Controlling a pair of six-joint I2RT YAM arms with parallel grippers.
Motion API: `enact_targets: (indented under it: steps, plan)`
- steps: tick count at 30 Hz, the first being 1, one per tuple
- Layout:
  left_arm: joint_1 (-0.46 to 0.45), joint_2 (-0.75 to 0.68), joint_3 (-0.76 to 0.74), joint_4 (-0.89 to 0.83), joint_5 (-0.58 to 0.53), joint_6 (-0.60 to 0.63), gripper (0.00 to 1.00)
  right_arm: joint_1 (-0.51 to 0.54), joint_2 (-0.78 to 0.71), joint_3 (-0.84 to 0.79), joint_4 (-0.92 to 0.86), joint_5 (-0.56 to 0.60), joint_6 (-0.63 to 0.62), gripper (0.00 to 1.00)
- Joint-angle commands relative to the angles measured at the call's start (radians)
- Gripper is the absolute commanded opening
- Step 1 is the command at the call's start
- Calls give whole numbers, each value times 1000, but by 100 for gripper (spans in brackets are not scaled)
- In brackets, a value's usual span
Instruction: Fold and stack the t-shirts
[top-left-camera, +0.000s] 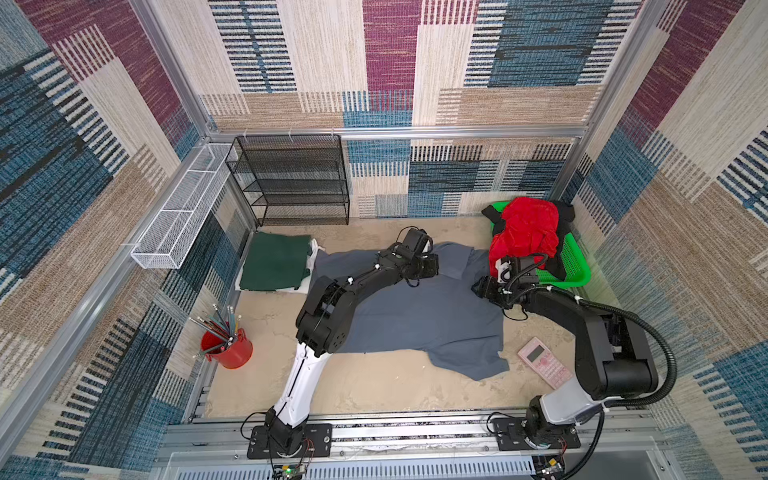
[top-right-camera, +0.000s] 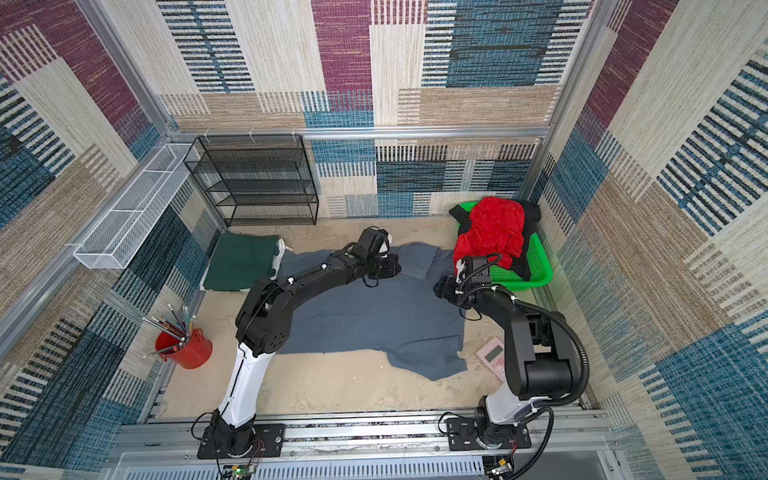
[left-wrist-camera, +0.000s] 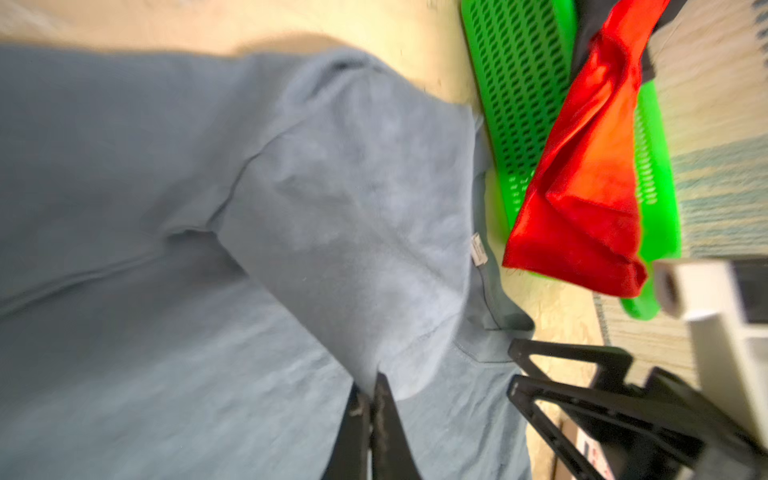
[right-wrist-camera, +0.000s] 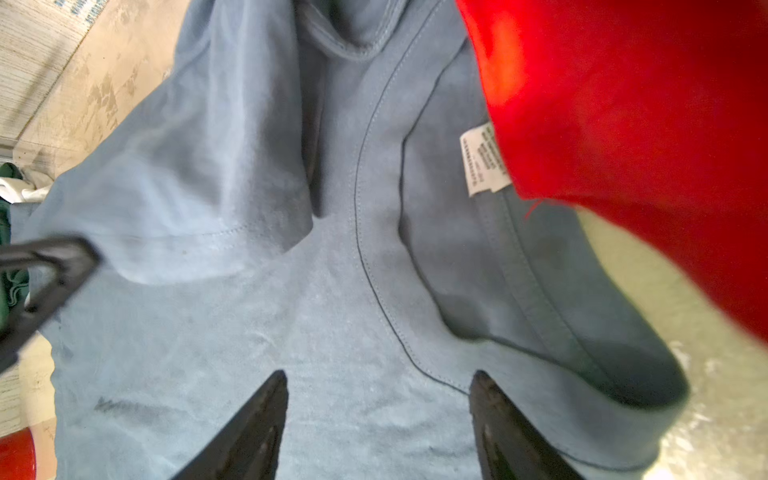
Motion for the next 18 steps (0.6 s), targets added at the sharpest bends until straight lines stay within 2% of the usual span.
enact_targets:
  steps: [1, 11, 18]
  plan:
    - [32, -21, -7, 44, 31, -26, 0, 0, 9, -3, 45, -50, 10, 69]
    - [102, 40, 77, 27, 80, -50, 0, 3, 52, 24, 106, -141, 57, 64]
    - [128, 77, 129, 15, 94, -57, 0, 24, 129, 106, 105, -111, 55, 62]
